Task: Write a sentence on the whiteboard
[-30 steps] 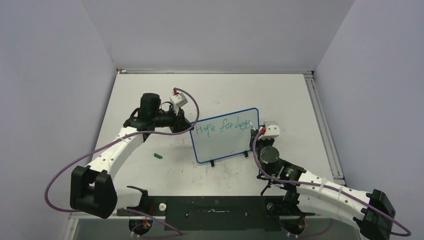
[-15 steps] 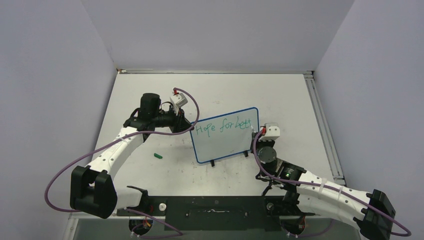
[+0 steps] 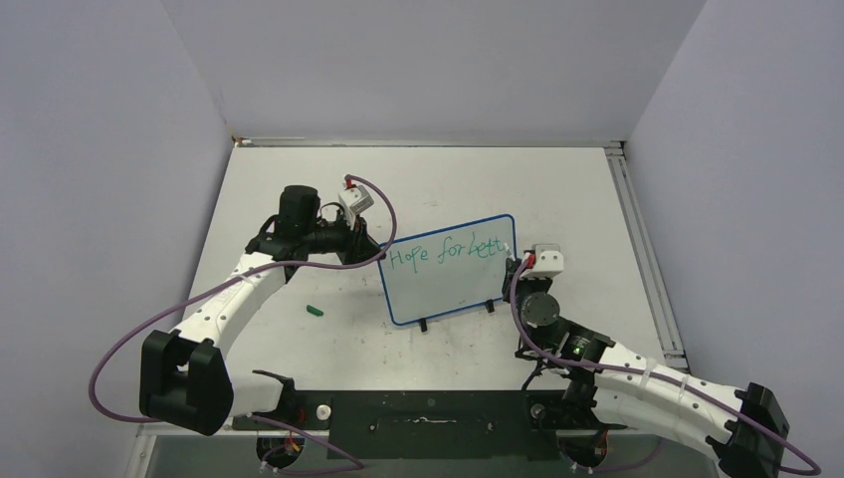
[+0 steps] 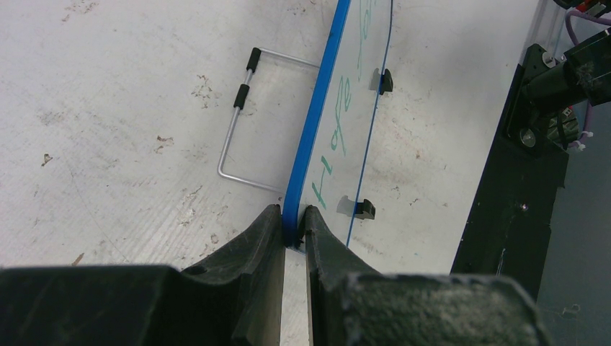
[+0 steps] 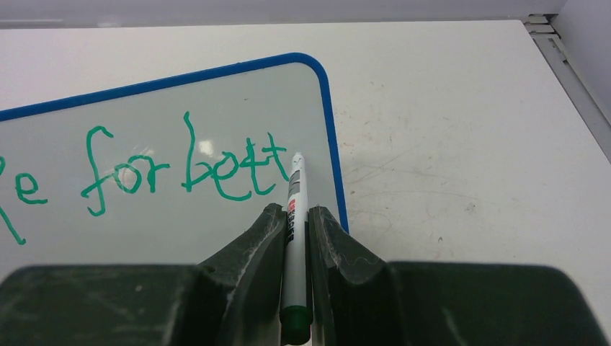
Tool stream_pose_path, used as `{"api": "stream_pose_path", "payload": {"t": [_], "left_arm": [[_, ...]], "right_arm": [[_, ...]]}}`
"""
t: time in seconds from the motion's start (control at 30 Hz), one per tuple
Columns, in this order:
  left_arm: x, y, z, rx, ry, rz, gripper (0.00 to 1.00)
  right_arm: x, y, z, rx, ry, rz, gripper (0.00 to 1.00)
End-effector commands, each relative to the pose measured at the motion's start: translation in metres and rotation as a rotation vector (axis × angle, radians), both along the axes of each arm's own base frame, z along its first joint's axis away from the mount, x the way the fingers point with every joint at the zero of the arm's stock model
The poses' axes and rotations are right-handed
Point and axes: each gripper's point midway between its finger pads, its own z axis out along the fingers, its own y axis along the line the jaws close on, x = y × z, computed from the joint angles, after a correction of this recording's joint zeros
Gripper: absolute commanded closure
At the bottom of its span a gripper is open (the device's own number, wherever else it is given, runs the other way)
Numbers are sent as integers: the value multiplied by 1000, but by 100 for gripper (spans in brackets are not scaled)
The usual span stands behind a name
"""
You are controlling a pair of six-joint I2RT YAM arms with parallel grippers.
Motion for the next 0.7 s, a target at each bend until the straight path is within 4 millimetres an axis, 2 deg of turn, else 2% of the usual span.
{"api": "stream_pose_path", "payload": {"t": [0.0, 0.23, 0.67], "left_arm": [[1, 5, -9, 51, 9, 13, 100], [1, 6, -9, 53, 10, 14, 100], [1, 6, -9, 52, 9, 14, 100]], "right_arm": [[4, 5, 18, 28, -55, 12, 95], [10, 11, 15, 4, -51, 18, 95], [10, -3, 13, -2, -38, -60, 95]]}}
